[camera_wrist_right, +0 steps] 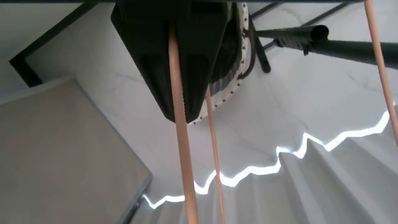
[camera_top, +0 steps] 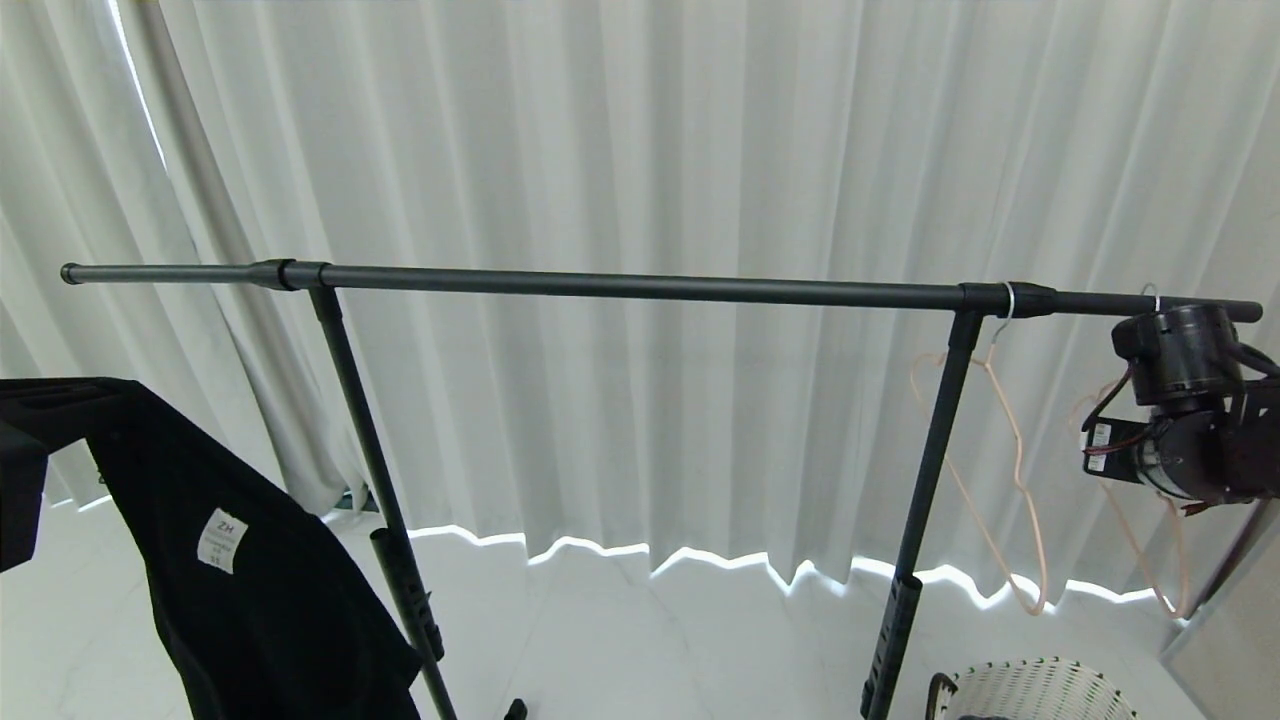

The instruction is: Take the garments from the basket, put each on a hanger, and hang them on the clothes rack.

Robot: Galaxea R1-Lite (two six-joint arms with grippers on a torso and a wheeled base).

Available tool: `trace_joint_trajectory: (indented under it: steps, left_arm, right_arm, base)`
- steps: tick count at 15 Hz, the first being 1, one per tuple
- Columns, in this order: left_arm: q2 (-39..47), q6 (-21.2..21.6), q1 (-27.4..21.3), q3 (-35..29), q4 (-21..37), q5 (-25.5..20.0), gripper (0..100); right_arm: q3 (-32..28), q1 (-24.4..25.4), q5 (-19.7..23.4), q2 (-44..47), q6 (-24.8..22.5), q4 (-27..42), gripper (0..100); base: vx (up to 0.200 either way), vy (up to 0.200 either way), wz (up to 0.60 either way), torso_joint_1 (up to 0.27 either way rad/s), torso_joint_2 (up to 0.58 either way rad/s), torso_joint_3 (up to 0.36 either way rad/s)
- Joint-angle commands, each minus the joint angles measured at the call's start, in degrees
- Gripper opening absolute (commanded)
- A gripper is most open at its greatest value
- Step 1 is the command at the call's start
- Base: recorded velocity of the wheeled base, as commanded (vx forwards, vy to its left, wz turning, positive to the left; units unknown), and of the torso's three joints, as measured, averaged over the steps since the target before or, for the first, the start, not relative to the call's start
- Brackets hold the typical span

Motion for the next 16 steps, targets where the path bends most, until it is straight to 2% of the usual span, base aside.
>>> trace_joint_trajectory:
  steps: [1, 5, 9, 11, 16]
  left_arm:
    - [-0.27, -0.01, -0.05, 0.00, -0.01, 0.04, 0]
    - [-0.53, -0.18, 0.04, 0.00, -0.01, 0.04, 0]
    - [-0.53, -0.36, -0.05, 0.00, -0.01, 0.04, 0]
    - [-0.53, -0.36, -0.05, 0.00, -0.01, 0.04, 0]
    - [-0.53, -0.45, 0.04, 0.18, -0.01, 0.04, 0]
  right_arm:
    - [0.51, 0.06, 0.19, -3.16, -0.12, 0.01, 0]
    - [0.77, 0.06, 1.94, -4.13, -2.05, -1.92, 0]
    - [4.91, 0.06, 2.12, -4.13, -10.93, -11.68, 0]
    - [6.93, 0.06, 2.12, -4.30, -13.74, -16.16, 0]
    - [12.29, 0.06, 3.26, -9.49, -16.82, -20.03, 0]
  base:
    - [0.000, 0.000, 0.00, 0.000, 0.00, 0.000]
    - [0.000, 0.000, 0.00, 0.000, 0.00, 0.000]
    - [0.000, 0.000, 0.00, 0.000, 0.00, 0.000]
    - [0.000, 0.000, 0.00, 0.000, 0.00, 0.000]
    - [0.000, 0.000, 0.00, 0.000, 0.00, 0.000]
